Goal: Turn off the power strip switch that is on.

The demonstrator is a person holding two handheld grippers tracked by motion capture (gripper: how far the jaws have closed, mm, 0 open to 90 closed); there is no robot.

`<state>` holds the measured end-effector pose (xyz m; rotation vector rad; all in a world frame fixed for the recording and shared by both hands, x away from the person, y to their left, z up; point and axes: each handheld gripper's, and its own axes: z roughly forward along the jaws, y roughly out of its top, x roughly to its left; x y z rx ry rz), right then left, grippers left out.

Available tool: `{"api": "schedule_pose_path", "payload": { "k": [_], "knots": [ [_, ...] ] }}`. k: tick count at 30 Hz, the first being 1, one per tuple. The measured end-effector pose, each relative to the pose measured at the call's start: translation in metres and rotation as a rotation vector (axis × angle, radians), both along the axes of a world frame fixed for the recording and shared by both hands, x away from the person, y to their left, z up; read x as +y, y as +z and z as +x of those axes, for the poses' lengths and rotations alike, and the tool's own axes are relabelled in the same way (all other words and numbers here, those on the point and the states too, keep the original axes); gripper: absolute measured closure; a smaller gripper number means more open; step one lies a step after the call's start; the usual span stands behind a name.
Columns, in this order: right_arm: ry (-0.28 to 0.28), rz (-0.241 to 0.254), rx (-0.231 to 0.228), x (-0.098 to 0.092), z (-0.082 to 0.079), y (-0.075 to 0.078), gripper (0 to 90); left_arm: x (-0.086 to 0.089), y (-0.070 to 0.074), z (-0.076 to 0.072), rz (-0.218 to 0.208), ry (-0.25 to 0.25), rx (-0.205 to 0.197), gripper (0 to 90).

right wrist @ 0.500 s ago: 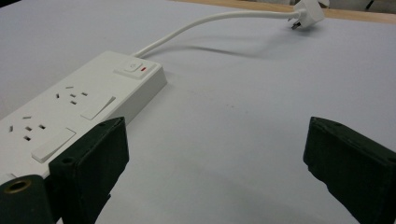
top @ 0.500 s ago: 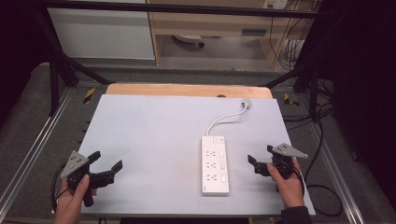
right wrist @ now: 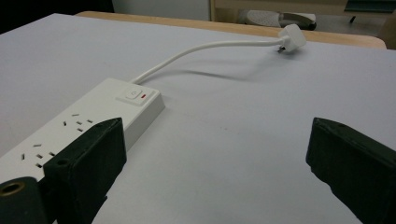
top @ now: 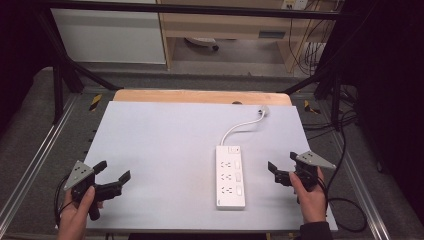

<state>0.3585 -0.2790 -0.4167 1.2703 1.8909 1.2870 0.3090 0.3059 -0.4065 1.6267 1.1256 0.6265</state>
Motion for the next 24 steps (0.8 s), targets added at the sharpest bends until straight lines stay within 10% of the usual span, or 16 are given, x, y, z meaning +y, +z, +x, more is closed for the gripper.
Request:
{"api": "schedule_pose_path", "payload": {
  "k": [24],
  "knots": [
    [0.038, 0.014, -0.082, 0.029, -0.006, 0.022, 3.2, 0.001, -0.001, 0.001, -0.01, 0.002, 0.004, 5.2]
  ]
}}
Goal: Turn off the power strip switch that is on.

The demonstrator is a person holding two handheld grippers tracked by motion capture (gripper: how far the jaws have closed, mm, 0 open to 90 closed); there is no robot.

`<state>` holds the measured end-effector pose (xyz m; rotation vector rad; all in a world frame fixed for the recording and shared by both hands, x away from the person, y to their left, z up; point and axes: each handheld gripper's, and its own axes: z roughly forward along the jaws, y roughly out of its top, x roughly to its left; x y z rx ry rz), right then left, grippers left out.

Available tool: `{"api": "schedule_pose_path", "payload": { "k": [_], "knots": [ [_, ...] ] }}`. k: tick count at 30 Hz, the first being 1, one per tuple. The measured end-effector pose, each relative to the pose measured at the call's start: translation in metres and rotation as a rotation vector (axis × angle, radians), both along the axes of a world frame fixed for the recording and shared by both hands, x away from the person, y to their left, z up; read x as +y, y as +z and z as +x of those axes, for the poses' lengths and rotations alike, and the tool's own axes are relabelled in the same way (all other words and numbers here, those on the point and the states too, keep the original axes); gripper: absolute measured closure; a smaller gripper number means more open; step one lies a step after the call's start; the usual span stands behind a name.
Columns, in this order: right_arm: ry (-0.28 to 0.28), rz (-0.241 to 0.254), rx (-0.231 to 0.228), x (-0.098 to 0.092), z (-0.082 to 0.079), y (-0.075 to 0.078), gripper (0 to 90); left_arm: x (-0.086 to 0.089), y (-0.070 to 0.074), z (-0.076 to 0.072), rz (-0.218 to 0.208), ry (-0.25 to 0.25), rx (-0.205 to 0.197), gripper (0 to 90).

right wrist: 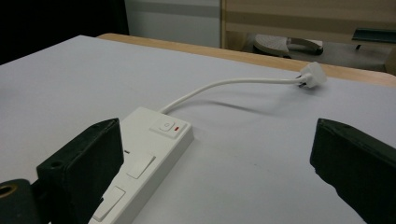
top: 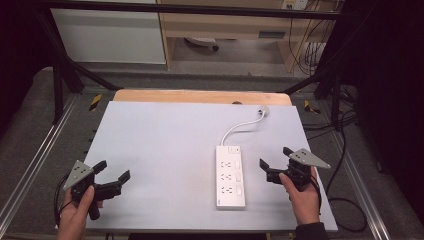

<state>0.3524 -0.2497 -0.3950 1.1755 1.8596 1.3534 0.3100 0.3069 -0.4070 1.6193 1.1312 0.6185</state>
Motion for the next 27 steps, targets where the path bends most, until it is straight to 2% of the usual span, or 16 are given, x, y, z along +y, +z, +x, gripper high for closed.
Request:
{"api": "schedule_pose_path", "payload": {
  "k": [8, 16, 27],
  "knots": [
    [0.026, 0.001, -0.003, 0.01, -0.001, 0.004, 3.2, -0.001, 0.0, 0.0, 0.007, -0.011, -0.004, 5.1],
    [0.053, 0.026, -0.008, 0.019, -0.003, 0.007, 3.8, -0.003, 0.001, 0.001, 0.014, -0.019, -0.001, 5.1],
    [0.09, 0.028, 0.002, 0.032, -0.004, 0.009, 13.1, -0.002, 0.0, 0.0, 0.011, -0.016, 0.0, 5.1]
  ]
}}
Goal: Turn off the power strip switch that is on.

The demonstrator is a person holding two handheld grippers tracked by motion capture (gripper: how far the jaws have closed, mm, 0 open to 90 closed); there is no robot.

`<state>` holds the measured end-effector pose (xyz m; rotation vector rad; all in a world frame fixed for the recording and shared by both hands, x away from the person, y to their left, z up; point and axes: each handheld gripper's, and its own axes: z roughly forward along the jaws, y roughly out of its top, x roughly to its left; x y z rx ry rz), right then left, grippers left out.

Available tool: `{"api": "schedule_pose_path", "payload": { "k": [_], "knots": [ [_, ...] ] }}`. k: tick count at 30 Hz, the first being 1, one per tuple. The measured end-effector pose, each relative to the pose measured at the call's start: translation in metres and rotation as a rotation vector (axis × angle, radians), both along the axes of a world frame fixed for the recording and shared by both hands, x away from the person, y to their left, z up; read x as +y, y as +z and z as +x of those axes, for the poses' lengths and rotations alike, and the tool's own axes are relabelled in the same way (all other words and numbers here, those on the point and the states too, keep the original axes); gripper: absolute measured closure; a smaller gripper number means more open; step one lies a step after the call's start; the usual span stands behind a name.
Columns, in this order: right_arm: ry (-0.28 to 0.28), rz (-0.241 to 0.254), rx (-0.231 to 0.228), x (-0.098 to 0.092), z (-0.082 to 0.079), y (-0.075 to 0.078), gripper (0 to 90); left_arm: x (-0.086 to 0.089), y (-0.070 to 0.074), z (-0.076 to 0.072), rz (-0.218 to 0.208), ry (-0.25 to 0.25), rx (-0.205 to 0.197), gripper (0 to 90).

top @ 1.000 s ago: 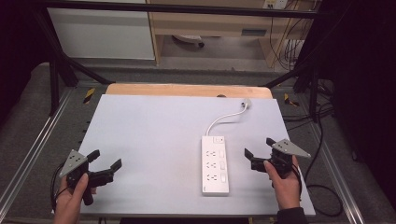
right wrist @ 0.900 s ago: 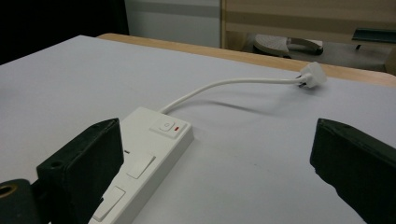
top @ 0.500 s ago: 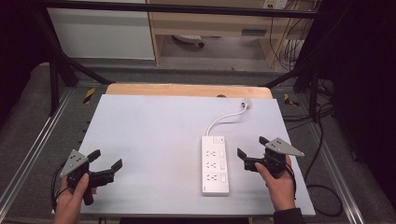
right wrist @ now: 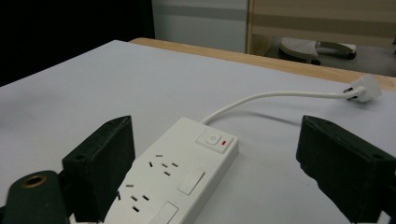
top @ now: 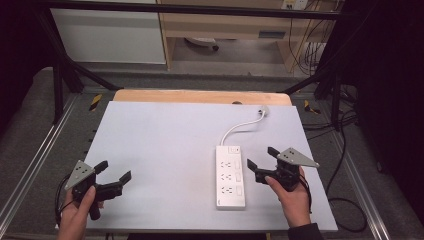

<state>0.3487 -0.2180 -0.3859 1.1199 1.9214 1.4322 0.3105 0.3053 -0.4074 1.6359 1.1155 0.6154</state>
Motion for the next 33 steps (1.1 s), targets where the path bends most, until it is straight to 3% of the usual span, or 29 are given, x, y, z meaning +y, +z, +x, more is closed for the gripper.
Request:
{"api": "schedule_pose_path", "payload": {
  "k": [19, 33],
  "knots": [
    [0.07, 0.001, -0.006, 0.013, -0.004, 0.001, 25.2, 0.0, 0.0, 0.0, 0.002, -0.001, 0.005, 5.1],
    [0.113, -0.015, -0.022, 0.018, -0.008, 0.0, 48.0, 0.0, 0.0, 0.0, 0.005, -0.001, 0.004, 5.1]
  ]
}}
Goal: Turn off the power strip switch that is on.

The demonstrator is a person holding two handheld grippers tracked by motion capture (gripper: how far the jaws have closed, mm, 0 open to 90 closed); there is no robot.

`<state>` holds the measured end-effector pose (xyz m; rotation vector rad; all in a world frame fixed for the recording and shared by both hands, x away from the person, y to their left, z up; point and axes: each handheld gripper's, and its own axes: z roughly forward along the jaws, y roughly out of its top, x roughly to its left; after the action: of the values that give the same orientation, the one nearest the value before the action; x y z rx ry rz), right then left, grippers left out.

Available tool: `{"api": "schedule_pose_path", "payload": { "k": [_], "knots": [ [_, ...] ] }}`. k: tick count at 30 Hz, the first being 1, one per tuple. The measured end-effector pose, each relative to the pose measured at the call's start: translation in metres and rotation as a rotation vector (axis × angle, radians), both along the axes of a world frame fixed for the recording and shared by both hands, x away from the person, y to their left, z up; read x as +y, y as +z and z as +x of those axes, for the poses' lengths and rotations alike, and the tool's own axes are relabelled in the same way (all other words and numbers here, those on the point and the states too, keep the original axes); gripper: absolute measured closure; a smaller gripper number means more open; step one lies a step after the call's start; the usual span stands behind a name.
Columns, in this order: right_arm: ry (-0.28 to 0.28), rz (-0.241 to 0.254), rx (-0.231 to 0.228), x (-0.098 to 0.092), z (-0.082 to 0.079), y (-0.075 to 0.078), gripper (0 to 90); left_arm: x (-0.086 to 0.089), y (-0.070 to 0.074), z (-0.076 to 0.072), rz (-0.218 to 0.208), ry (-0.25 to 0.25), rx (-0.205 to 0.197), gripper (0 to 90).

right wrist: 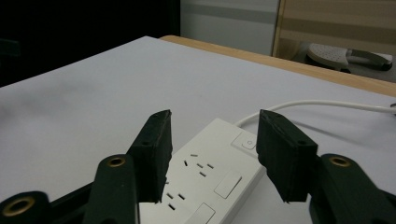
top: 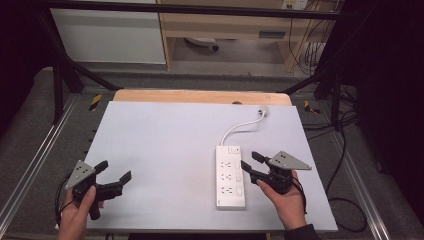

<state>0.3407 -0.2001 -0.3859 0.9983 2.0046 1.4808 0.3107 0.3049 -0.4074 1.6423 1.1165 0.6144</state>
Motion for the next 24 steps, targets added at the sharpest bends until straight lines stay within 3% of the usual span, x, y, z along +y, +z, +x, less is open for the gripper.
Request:
{"api": "schedule_pose_path", "payload": {
  "k": [13, 24],
  "knots": [
    [0.037, -0.036, 0.014, 0.002, 0.002, -0.01, 75.0, -0.001, -0.001, 0.001, 0.003, -0.004, 0.005, 5.2],
    [0.048, -0.074, 0.051, 0.005, 0.006, -0.022, 86.7, -0.002, -0.001, 0.002, 0.001, -0.005, 0.01, 5.2]
  ]
}}
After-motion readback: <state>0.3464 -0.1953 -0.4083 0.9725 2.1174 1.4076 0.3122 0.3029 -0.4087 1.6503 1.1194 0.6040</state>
